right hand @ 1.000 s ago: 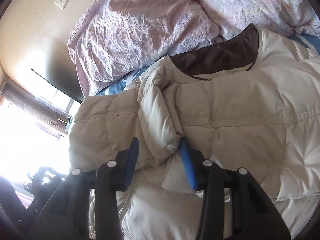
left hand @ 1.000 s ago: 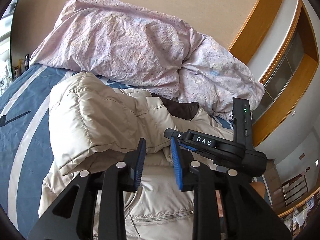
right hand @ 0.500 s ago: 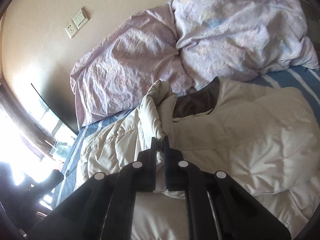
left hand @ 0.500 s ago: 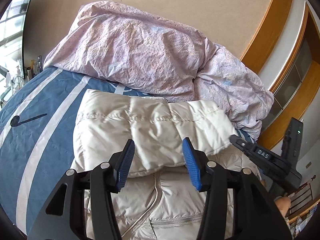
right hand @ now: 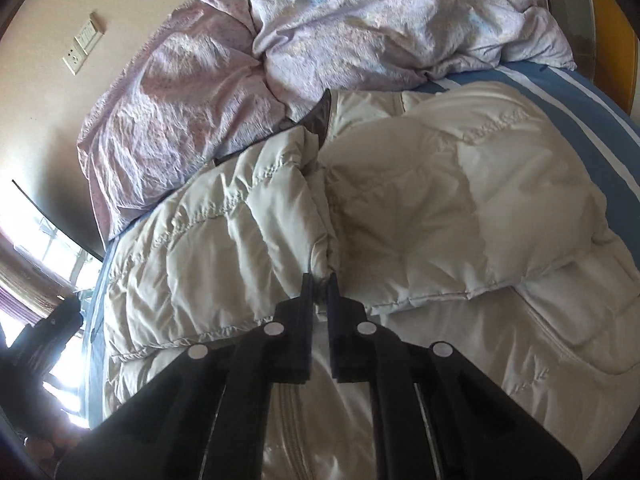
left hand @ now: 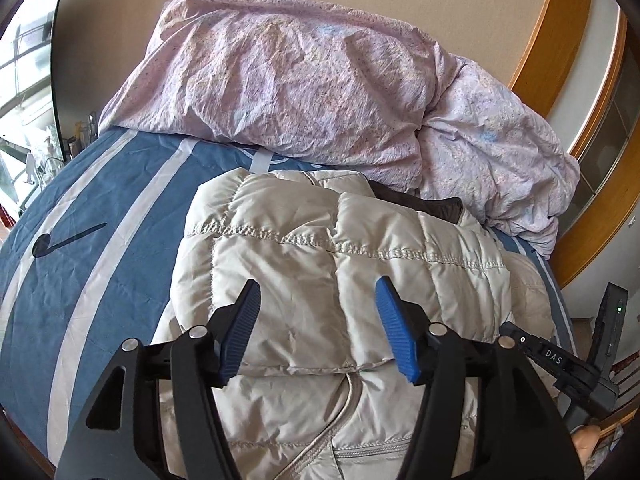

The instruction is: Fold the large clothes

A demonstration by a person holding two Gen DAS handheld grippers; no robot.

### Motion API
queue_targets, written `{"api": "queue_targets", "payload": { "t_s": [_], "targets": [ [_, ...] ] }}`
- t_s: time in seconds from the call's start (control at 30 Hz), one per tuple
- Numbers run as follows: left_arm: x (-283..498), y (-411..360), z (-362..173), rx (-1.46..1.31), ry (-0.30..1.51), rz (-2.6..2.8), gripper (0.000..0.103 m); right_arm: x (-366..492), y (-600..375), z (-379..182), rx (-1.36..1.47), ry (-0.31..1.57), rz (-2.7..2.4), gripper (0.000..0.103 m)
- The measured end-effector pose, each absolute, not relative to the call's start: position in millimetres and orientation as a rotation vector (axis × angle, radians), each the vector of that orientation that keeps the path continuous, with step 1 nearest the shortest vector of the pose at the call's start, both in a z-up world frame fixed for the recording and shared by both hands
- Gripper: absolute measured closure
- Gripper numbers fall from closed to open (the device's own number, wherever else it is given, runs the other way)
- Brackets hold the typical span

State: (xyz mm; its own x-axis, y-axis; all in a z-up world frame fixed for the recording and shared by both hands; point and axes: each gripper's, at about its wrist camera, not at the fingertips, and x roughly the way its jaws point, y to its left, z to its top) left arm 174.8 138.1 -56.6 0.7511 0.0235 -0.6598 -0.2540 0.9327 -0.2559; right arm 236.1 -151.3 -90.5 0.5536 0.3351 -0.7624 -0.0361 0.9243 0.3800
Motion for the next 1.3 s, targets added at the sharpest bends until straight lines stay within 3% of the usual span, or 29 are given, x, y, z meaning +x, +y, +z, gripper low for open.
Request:
{"api": "queue_targets", "payload": {
  "t_s": [0.1,0.13,0.17,0.27,0.37,0.47,1.3],
  "targets": [
    [176.3,138.9,-59.8,-0.307,0.721,0.179,0.032,235.3,-150.0,-92.3,0.293,0.966,0.215,0.080],
    [177.0,139.2,-61.0,-0.294,0.726,0.188,0.029,233.2,-151.4,-87.8,0.275,0.945,0.200,0.066],
    [178.0,139.1,-62.4,-0.279,0.733,0.198,0.028,230.7,-153.5,-81.2,0.261,0.910,0.188,0.060],
    [182.5,136.3,-67.8,-0.237,0.758,0.215,0.026,225.7,-155.2,-60.5,0.214,0.801,0.163,0.060],
    [188.0,131.6,-75.0,-0.199,0.784,0.220,0.026,229.1,-142.5,-52.7,0.158,0.777,0.222,0.074],
    [193.2,128.0,-83.1,-0.175,0.804,0.223,0.026,233.1,-123.9,-58.8,0.098,0.794,0.279,0.080],
    [227.1,131.8,-131.6,-0.125,0.911,0.227,0.022,270.8,-116.3,-127.9,0.150,1.029,0.306,0.083]
  ]
}}
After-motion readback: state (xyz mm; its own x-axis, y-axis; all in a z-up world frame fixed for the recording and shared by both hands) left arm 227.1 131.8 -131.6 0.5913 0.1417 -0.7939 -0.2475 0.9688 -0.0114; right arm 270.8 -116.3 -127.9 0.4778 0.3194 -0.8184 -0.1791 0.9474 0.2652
